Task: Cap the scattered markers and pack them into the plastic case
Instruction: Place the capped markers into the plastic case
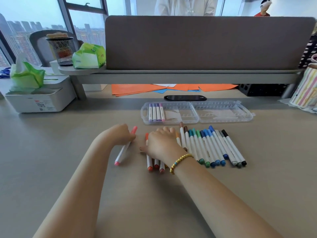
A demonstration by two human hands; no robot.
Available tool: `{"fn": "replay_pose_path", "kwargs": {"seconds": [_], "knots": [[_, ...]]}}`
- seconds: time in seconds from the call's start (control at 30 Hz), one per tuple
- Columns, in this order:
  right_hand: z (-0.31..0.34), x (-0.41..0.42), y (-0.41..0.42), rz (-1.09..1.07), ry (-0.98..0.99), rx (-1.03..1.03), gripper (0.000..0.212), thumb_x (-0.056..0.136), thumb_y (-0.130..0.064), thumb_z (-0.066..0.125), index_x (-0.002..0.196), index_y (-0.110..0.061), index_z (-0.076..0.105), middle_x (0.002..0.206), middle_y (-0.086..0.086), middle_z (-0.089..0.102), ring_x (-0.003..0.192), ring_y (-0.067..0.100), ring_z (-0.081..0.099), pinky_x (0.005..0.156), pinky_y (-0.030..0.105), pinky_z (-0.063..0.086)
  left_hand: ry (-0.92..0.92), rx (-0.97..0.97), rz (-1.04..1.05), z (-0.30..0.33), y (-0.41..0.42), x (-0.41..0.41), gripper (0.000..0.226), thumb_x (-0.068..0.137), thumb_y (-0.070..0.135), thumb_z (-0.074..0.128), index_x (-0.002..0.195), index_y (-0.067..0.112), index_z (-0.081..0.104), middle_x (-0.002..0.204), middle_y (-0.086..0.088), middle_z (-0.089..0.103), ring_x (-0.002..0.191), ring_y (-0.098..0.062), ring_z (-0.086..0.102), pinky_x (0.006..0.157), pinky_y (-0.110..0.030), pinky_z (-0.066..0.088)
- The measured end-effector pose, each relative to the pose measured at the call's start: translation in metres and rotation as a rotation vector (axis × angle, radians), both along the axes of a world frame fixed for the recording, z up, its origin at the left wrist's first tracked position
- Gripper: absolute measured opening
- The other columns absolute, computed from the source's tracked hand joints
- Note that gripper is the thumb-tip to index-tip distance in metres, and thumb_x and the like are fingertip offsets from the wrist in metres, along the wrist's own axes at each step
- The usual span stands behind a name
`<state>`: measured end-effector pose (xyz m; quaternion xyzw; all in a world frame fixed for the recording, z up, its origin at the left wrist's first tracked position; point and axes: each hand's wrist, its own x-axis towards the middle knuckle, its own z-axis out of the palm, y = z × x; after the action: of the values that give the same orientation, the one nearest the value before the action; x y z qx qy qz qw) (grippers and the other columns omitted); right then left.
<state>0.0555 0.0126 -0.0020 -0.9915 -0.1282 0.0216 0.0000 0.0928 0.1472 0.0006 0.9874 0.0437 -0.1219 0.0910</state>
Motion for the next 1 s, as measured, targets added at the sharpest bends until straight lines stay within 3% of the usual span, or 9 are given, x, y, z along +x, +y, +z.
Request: {"fn": "replay_pose_path", "kwargs": {"seconds": [0.13, 0.23, 0.37, 0.43, 0.47, 0.6, 0.7, 0.8, 1.0], "knots": [[0.002, -0.001, 0.007, 0.009, 0.012, 0.026, 0.031, 0.091, -0.028, 0.047, 0.116, -0.012, 0.057, 0.125, 0.012, 0.055, 0.122, 0.033, 0.041, 0.104, 0.041, 0.023, -0.010, -0.100, 0.082, 0.006, 0.010, 0.003, 0.040, 0.098, 0.036, 0.042, 0.078, 0.006, 0.058, 0.060, -0.001, 0.054, 0.055, -0.015, 0.045, 0.052, -0.022, 0.037], [0.009, 0.001, 0.014, 0.002, 0.099, 0.058, 0.027, 0.092, -0.028, 0.046, 0.112, -0.013, 0.056, 0.121, 0.010, 0.057, 0.121, 0.032, 0.044, 0.106, 0.043, 0.020, -0.077, -0.227, 0.144, 0.006, 0.015, 0.003, 0.048, 0.097, 0.039, 0.042, 0.068, 0.006, 0.062, 0.060, -0.003, 0.055, 0.054, -0.016, 0.045, 0.052, -0.023, 0.038], [0.023, 0.007, 0.002, -0.061, 0.313, 0.273, 0.035, 0.094, -0.038, 0.043, 0.110, -0.010, 0.056, 0.109, 0.010, 0.057, 0.115, 0.029, 0.049, 0.108, 0.047, 0.023, -0.141, -0.638, 0.231, 0.010, 0.015, 0.001, 0.039, 0.100, 0.035, 0.036, 0.089, 0.007, 0.060, 0.070, -0.004, 0.059, 0.053, -0.016, 0.043, 0.050, -0.022, 0.035], [0.028, 0.013, -0.012, -0.084, 0.368, 0.428, 0.031, 0.093, -0.039, 0.043, 0.086, -0.012, 0.055, 0.082, 0.004, 0.052, 0.086, 0.022, 0.055, 0.082, 0.035, 0.041, -0.135, -0.861, 0.242, 0.014, 0.010, -0.001, 0.032, 0.102, 0.028, 0.034, 0.090, 0.009, 0.056, 0.070, -0.004, 0.056, 0.052, -0.014, 0.042, 0.047, -0.020, 0.032], [0.028, 0.017, -0.019, -0.093, 0.373, 0.473, 0.032, 0.093, -0.040, 0.042, 0.077, -0.014, 0.051, 0.073, 0.002, 0.049, 0.072, 0.018, 0.051, 0.069, 0.030, 0.040, -0.126, -0.920, 0.231, 0.015, 0.006, -0.002, 0.028, 0.102, 0.023, 0.034, 0.092, 0.008, 0.055, 0.071, -0.004, 0.056, 0.053, -0.013, 0.042, 0.046, -0.019, 0.031], [0.026, 0.035, -0.042, -0.144, 0.372, 0.666, 0.031, 0.096, -0.039, 0.039, 0.088, -0.015, 0.057, 0.081, 0.004, 0.057, 0.072, 0.016, 0.052, 0.060, 0.024, 0.041, -0.069, -0.905, 0.137, 0.013, -0.013, 0.006, 0.021, 0.099, 0.019, 0.043, 0.086, 0.011, 0.058, 0.075, -0.007, 0.055, 0.056, -0.013, 0.042, 0.049, -0.019, 0.037], [0.025, 0.051, -0.056, -0.202, 0.393, 0.895, 0.020, 0.096, -0.024, 0.041, 0.086, -0.013, 0.054, 0.079, 0.007, 0.064, 0.059, 0.013, 0.052, 0.047, 0.018, 0.036, -0.078, -0.903, 0.114, 0.012, -0.027, 0.022, 0.023, 0.096, 0.026, 0.051, 0.083, 0.009, 0.061, 0.068, -0.005, 0.051, 0.053, -0.012, 0.040, 0.048, -0.017, 0.037], [0.028, 0.072, -0.067, -0.227, 0.374, 0.955, 0.021, 0.095, -0.019, 0.041, 0.083, -0.010, 0.055, 0.080, 0.010, 0.069, 0.053, 0.011, 0.049, 0.040, 0.017, 0.031, -0.103, -0.898, 0.105, 0.016, -0.042, 0.046, 0.029, 0.093, 0.032, 0.055, 0.080, 0.007, 0.059, 0.063, -0.004, 0.048, 0.050, -0.012, 0.037, 0.044, -0.015, 0.035], [0.032, 0.104, -0.088, -0.315, 0.357, 1.094, 0.022, 0.098, -0.022, 0.042, 0.090, -0.007, 0.056, 0.079, 0.007, 0.067, 0.054, 0.010, 0.045, 0.046, 0.019, 0.032, -0.075, -0.898, 0.113, 0.017, -0.061, 0.088, 0.033, 0.093, 0.038, 0.053, 0.078, 0.008, 0.057, 0.070, -0.006, 0.059, 0.042, -0.008, 0.038, 0.038, -0.013, 0.033]]}}
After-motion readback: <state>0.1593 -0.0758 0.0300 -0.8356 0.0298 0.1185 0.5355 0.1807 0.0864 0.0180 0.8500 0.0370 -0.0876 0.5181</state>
